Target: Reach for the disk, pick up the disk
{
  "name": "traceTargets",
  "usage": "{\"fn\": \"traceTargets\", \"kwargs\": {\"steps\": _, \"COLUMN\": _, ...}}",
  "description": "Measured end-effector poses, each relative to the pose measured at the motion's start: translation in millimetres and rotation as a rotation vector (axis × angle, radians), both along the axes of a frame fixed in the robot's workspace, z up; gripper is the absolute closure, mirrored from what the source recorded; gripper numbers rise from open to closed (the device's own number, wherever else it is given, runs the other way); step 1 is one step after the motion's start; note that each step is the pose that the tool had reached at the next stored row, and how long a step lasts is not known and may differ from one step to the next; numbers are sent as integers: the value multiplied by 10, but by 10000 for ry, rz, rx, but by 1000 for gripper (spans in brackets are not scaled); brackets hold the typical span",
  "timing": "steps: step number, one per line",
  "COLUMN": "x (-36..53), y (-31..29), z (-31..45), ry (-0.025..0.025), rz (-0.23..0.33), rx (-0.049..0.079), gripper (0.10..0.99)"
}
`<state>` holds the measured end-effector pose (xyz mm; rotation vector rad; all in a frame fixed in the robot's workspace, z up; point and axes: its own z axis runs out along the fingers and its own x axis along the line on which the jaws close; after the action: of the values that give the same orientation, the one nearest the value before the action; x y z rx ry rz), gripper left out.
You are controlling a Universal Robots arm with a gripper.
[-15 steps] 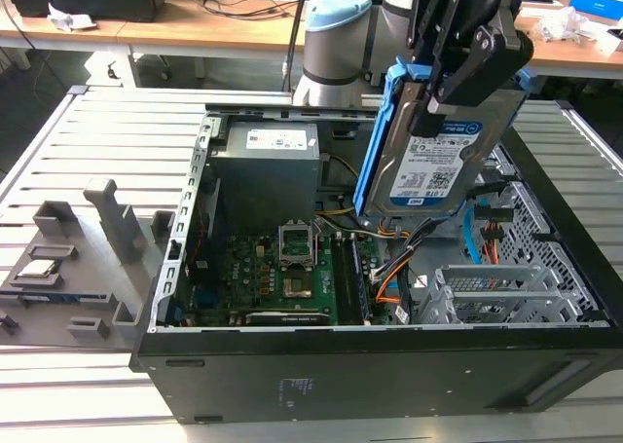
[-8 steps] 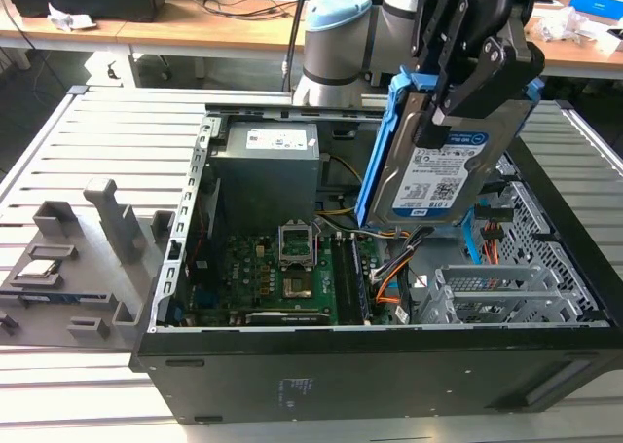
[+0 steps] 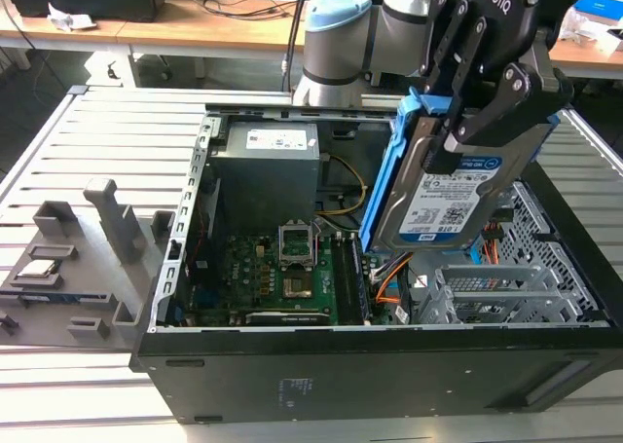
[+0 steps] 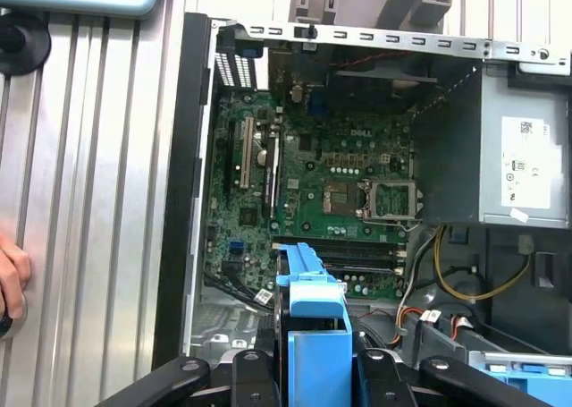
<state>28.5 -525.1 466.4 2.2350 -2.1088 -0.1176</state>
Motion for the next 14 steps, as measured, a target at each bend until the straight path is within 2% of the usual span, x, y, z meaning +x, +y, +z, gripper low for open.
{"fn": "traceTargets", "kwargs": {"steps": 3, "x": 0, "y": -114, "z": -1, "ry": 0, "rz": 0, "rx": -6, "gripper": 722}}
{"fn": "traceTargets", "kwargs": {"steps": 7, "x": 0, "y": -208, "z": -2, "ry": 0, "rz": 0, "rx": -9, "gripper": 722}}
{"fn": "traceTargets", "kwargs": {"steps": 9, "x": 0, "y": -284, "z": -3, "ry": 0, "rz": 0, "rx": -13, "gripper": 722}}
{"fn": "traceTargets", "kwargs": {"steps": 14, "x": 0, "y": -409, "z": -4, "ry": 0, "rz": 1, "rx": -19, "gripper": 722}}
